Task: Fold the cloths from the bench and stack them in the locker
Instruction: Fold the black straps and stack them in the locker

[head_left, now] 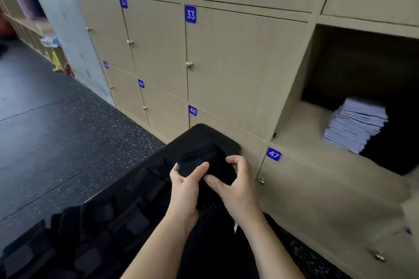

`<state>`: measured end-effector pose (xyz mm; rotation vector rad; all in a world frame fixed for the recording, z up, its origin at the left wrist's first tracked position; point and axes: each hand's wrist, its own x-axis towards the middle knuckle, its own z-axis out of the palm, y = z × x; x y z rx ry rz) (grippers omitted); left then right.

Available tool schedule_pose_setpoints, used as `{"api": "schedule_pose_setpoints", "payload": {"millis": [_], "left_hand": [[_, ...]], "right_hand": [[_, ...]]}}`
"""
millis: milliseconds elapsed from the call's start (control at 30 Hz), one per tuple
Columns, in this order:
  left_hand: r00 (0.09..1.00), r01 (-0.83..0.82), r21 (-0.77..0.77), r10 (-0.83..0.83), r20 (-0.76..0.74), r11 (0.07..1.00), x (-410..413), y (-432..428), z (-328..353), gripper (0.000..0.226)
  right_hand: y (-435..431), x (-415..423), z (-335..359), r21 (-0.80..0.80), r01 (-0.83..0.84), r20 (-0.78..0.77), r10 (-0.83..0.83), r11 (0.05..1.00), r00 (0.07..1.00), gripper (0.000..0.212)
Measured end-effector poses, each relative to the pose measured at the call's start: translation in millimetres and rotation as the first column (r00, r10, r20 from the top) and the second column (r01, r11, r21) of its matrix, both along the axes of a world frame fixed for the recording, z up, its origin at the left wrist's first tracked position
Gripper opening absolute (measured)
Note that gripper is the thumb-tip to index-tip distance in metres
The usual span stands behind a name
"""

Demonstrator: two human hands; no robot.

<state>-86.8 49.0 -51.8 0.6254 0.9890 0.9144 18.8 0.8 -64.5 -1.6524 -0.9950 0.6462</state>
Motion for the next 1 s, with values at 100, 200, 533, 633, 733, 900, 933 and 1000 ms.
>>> {"api": "schedule_pose_setpoints", "payload": {"millis": [100, 200, 533, 633, 733, 900, 933, 1000], "left_hand": [[0.985, 0.123, -0.091, -0.11, 0.131, 0.988, 29.6, -9.4, 13.7, 0.058], [0.946, 0.23, -0.153, -0.184, 0.267, 0.961, 54.8, -20.8, 17.4, 0.05], [0.904, 0.39, 0.073, -0.397, 0.157, 0.918, 137.1, -39.5, -5.3, 0.033], [0.92, 0.367, 0.053, -0.371, 0.124, 0.929, 160.8, -30.4, -15.4, 0.023], [0.942, 0.319, 0.024, -0.32, 0.103, 0.947, 183.3, -19.0, -24.6, 0.021], [0.958, 0.258, -0.005, -0.255, 0.131, 0.966, 212.9, 8.5, -44.6, 0.027], [0.962, 0.246, -0.019, -0.242, 0.129, 0.969, 217.0, 14.2, -49.1, 0.03], [0.967, 0.23, -0.038, -0.224, 0.123, 0.972, 224.4, 26.0, -60.4, 0.033]], "right_hand": [[-14.5, 30.6, 0.5, 0.009, 0.118, 0.045, -0.119, 0.993, 0.992, 0.042], [-28.2, 62.3, 0.2, 0.037, 0.204, 0.032, -0.205, 0.978, 0.978, 0.035], [-52.9, 144.1, -20.1, 0.011, 0.221, -0.016, -0.221, 0.975, 0.975, 0.032], [-45.2, 167.2, -30.0, -0.018, 0.259, 0.003, -0.259, 0.966, 0.966, 0.039], [-35.7, 189.1, -29.7, -0.063, 0.244, 0.021, -0.243, 0.968, 0.97, 0.039], [-17.1, 246.8, -29.5, -0.003, 0.322, -0.199, -0.316, 0.947, 0.928, 0.014], [-10.9, 260.9, -32.6, 0.002, 0.36, -0.242, -0.348, 0.933, 0.906, 0.01], [3.9, 286.7, -40.4, -0.001, 0.411, -0.298, -0.393, 0.912, 0.87, 0.005]]}}
